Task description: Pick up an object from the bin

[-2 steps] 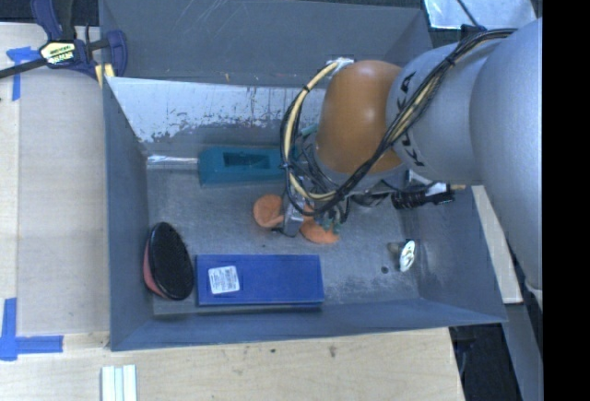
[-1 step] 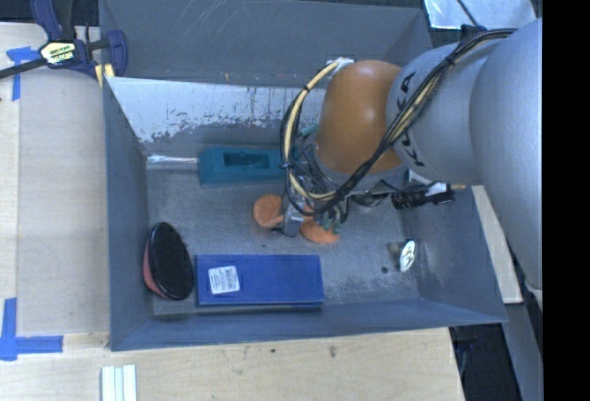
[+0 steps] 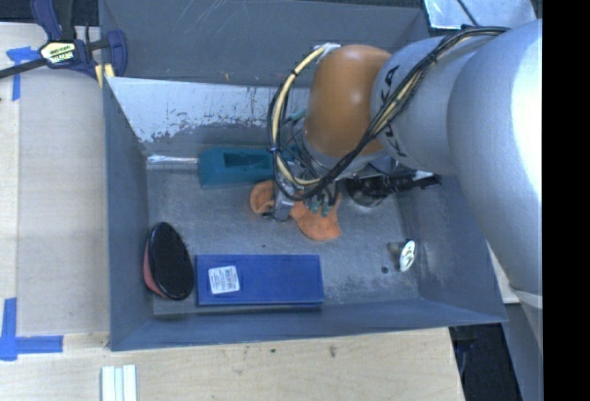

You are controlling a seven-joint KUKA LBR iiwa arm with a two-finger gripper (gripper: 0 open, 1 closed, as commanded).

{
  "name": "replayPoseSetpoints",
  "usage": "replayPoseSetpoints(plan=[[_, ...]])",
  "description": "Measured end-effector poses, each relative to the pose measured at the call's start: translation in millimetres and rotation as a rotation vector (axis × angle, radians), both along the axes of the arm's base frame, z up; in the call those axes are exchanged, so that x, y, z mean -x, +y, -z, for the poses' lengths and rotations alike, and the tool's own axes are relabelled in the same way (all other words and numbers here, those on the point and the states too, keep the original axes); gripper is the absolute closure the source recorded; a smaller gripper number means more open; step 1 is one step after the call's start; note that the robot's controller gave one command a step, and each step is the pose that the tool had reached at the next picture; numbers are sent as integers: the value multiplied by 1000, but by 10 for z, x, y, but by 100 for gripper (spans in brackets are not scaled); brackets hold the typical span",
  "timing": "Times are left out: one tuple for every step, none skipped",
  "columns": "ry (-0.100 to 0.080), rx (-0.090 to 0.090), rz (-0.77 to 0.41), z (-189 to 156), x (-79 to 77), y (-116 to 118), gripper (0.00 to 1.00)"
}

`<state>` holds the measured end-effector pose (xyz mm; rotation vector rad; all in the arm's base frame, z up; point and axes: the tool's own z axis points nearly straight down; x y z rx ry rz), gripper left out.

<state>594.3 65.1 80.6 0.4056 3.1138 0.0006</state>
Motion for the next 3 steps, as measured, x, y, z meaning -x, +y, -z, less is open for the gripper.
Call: replayPoseSetpoints(plan=[[-7, 0, 1, 65, 281, 78, 100], [0, 0, -1, -17, 267, 168, 100], [-1, 0, 0, 45, 213, 226, 100]])
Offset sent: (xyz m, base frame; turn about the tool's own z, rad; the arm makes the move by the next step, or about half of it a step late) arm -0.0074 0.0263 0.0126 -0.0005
